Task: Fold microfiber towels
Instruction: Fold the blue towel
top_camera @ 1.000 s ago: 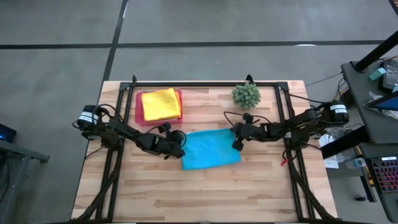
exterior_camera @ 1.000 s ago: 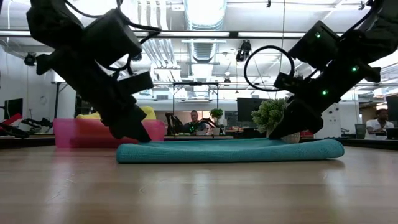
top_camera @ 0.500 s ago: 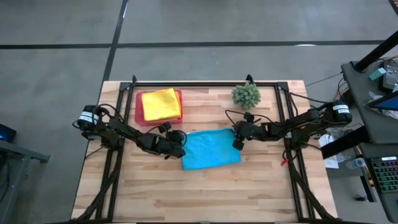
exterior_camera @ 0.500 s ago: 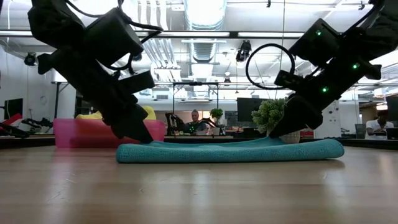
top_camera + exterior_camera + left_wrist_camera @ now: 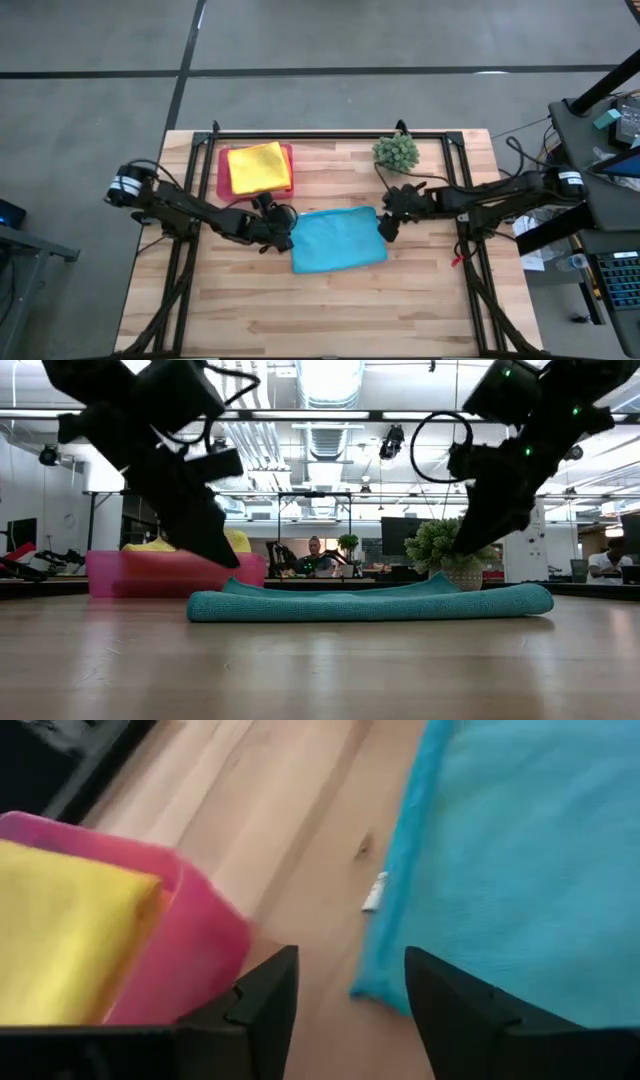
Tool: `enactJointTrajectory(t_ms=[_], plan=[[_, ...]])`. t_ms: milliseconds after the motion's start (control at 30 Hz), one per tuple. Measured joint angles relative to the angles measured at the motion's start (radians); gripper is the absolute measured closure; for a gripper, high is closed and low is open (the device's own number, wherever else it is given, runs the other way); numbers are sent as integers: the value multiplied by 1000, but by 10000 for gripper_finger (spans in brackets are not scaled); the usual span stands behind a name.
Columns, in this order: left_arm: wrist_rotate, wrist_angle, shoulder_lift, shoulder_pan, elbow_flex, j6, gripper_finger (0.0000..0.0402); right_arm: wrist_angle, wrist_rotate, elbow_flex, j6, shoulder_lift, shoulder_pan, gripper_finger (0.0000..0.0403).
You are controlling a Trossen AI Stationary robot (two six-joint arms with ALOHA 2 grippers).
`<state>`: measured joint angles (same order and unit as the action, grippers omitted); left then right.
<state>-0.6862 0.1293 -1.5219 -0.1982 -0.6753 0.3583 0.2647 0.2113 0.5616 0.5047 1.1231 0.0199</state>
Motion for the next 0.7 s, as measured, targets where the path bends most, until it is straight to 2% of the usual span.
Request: enactJointTrajectory(t_ms=[167,300,467,700], plan=[[197,-19,81,-2,-14,31,233,-9,-161,-6,213,-49,-2,222],[347,-67,131,-12,-23,103,233,-5,-217,-17,320,-51,-7,222],[378,-151,127,-57,-22,116,233,-8,-239,-26,385,-12,-14,222],[380,-171,32,-124,-22,160,233,-20,-239,-42,426,46,-20,222]])
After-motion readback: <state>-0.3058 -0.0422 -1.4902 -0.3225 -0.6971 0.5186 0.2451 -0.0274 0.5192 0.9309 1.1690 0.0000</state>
